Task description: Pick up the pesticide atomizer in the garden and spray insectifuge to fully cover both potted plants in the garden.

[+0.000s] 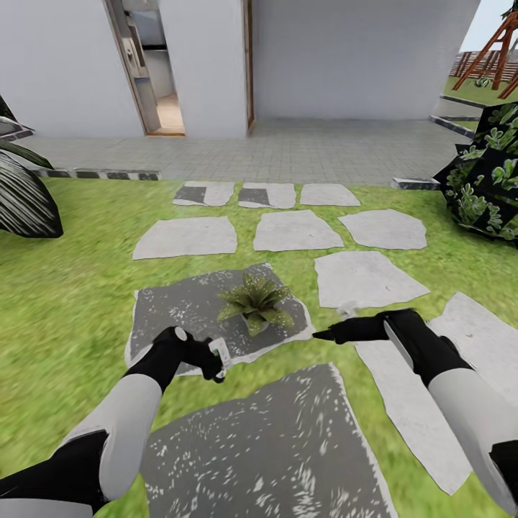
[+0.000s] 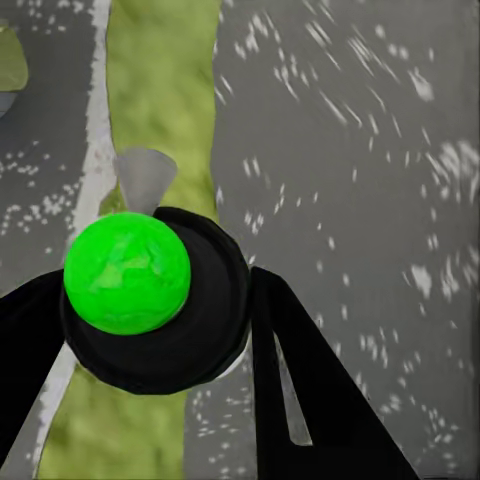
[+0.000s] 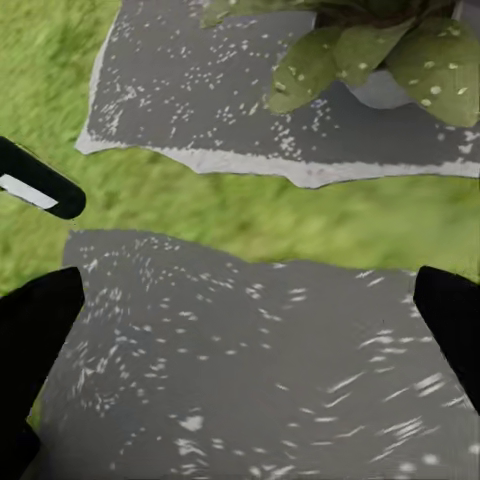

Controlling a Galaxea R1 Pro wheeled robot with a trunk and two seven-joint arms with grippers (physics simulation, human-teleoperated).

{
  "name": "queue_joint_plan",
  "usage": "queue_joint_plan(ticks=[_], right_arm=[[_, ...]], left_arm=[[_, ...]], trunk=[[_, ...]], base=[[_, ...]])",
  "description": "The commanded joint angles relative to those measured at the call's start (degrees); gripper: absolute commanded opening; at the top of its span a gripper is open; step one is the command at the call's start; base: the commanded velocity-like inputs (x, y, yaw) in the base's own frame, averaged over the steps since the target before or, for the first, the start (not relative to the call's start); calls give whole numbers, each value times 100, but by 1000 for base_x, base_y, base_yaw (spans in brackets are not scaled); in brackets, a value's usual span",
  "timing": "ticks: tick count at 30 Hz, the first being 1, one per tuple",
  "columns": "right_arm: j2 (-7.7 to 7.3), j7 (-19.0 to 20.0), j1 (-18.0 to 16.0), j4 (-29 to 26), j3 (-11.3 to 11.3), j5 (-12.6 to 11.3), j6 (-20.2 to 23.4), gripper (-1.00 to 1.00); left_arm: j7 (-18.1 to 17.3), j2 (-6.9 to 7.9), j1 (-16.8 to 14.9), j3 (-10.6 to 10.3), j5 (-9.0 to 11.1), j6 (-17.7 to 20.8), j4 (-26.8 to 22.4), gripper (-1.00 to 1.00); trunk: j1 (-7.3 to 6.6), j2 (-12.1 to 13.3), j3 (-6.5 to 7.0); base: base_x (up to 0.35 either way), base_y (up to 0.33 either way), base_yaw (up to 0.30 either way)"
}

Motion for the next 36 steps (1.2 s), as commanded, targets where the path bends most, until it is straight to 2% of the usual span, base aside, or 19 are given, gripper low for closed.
queue_joint_plan(ticks=[1,7,8,9,10,12,15,17,21,33,35,36], right_arm=[[43,4,-4,-15,22,-32,37,-100],[141,15,-4,-33,35,-32,37,-100],[214,15,-4,-33,55,-32,37,-100],[363,15,-4,-40,105,-28,37,-100],[471,15,-4,-84,172,-26,37,-100],[557,15,-4,-269,253,-24,37,-100],[663,15,-4,-508,290,-25,37,-100],[794,15,-4,-550,296,-27,37,-100],[847,15,-4,-562,303,-26,37,-100],[860,15,-4,-561,313,-32,37,-100],[866,13,-4,-561,313,-32,37,-100],[882,14,-4,-561,313,-30,37,-100]], left_arm=[[-94,-11,-4,38,-21,15,-7,-100],[-225,-56,-4,21,-21,-16,2,-100],[-281,-85,-4,19,-21,-16,2,-100],[-361,-137,-4,1,-21,-16,3,-100],[-420,-191,-4,-46,-25,-12,3,-100],[-464,-240,-4,-182,-28,-1,3,-100],[-490,-247,-4,-514,-23,16,9,-100],[-490,-247,-4,-626,-21,25,11,-100],[-486,-247,-4,-654,-15,33,3,-100],[-486,-247,-25,-659,6,62,-65,-100],[-486,-247,-28,-663,57,62,-66,-100],[-486,-247,-29,-664,152,62,-67,-100]], trunk=[[-1,-2,-5],[-1,-2,-5],[-1,-2,-5],[-1,-2,-5],[-1,-2,-5],[-1,-2,-5],[-1,-2,-5],[-1,-2,-5],[-1,-2,-5],[-1,-2,-5],[-1,-2,-5],[-1,-2,-5]], base=[[0,0,0],[0,0,0],[0,0,0],[0,0,0],[0,0,0],[0,0,0],[0,0,0],[0,0,0],[0,0,0],[0,0,0],[0,0,0],[0,0,0]])
